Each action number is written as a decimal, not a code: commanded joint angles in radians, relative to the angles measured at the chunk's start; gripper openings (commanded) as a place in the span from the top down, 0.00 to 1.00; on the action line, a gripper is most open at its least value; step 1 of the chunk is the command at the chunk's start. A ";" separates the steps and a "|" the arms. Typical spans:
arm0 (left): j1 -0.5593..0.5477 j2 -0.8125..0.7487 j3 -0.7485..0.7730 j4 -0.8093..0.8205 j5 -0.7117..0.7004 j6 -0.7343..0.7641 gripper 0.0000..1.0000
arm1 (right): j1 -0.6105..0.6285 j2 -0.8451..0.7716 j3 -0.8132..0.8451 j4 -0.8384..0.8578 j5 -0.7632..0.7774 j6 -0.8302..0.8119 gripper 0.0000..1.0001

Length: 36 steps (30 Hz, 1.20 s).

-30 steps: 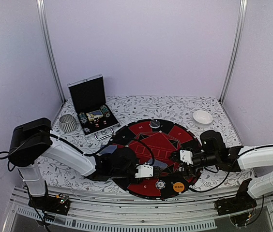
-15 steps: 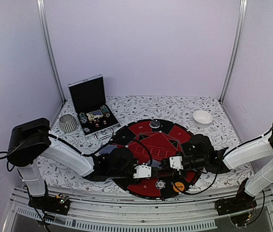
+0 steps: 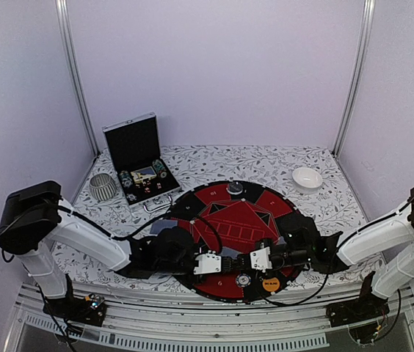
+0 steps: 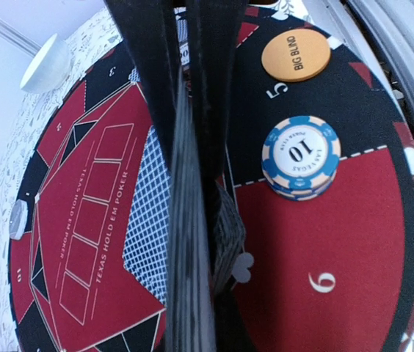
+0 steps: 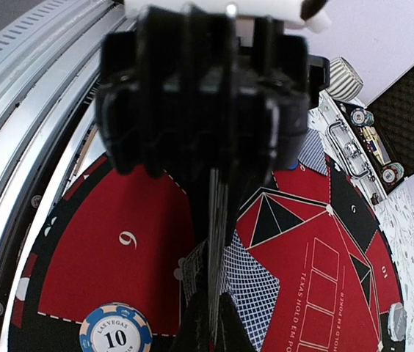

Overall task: Distribute texas hold em gaming equipment
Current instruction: Place the face-down deck piles in position6.

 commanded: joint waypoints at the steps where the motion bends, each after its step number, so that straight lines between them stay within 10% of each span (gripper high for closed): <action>1: -0.026 -0.047 -0.046 -0.094 -0.025 -0.066 1.00 | 0.042 0.019 -0.006 0.046 0.074 -0.028 0.98; 22: -0.187 -0.134 -0.105 -0.260 -0.166 -0.226 1.00 | 0.217 0.178 0.118 0.000 0.099 -0.041 0.98; 36: -0.220 -0.178 -0.121 -0.276 -0.294 -0.221 0.36 | 0.225 0.170 0.129 -0.034 0.123 -0.052 0.98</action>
